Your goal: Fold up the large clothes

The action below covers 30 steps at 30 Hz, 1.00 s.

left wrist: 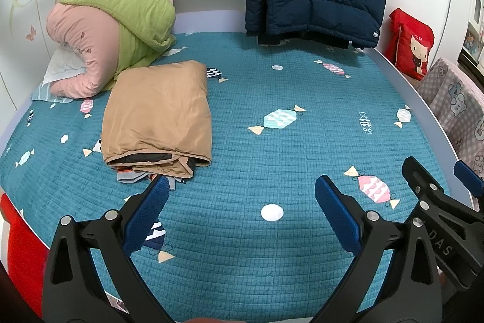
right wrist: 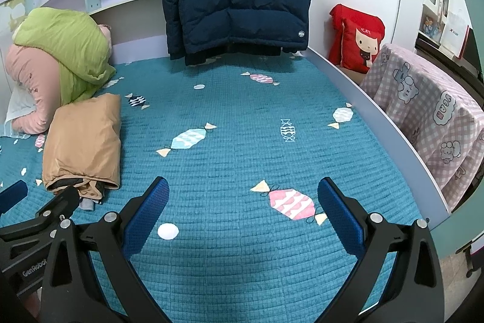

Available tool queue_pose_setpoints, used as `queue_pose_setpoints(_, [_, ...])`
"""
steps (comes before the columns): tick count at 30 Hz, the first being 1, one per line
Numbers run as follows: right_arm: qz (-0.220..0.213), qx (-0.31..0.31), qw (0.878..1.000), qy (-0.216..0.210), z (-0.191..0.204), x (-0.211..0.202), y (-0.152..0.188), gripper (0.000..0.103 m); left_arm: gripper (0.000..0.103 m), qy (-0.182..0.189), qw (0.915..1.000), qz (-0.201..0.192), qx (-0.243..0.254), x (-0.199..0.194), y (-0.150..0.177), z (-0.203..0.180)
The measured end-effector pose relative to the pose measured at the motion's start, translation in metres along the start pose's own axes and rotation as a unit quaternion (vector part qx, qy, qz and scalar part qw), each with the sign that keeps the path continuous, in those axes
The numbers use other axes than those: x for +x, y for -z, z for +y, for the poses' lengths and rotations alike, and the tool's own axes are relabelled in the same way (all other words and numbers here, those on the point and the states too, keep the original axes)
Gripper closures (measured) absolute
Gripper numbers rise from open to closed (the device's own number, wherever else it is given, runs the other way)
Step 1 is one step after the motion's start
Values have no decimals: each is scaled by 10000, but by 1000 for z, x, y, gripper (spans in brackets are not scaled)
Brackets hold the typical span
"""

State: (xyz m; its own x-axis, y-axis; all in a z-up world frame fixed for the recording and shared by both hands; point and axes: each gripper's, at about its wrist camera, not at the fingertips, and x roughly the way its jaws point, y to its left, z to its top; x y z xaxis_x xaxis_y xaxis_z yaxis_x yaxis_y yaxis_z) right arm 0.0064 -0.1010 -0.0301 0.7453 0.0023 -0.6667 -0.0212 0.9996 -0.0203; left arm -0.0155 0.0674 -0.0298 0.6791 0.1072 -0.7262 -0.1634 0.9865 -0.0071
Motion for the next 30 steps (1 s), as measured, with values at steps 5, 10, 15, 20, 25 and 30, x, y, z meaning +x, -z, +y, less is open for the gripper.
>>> queue_pose_setpoints(5, [-3,-1,10000,-2,-1,0,0,8,6,-10,10000,-2,9,0,0,0])
queue_pose_setpoints(10, [2,25,10000,4,0,-2,1,8,6,-5,10000,3,16,0,1,0])
queue_pose_setpoints(15, [-2,59,10000,23,-1,-5,3,8,6,-4,10000,-2,22,-1,2,-1])
queue_pose_setpoints(20, [-5,86,10000,13,-2,-6,3,8,6,3,10000,-27,38,-1,3,0])
queue_pose_setpoints(25, [-21,73,10000,61,0,-6,3,8,6,27,10000,-17,59,-1,2,0])
queue_pose_setpoints(30, [-29,66,10000,66,0,-6,3,8,6,42,10000,1,76,-2,0,2])
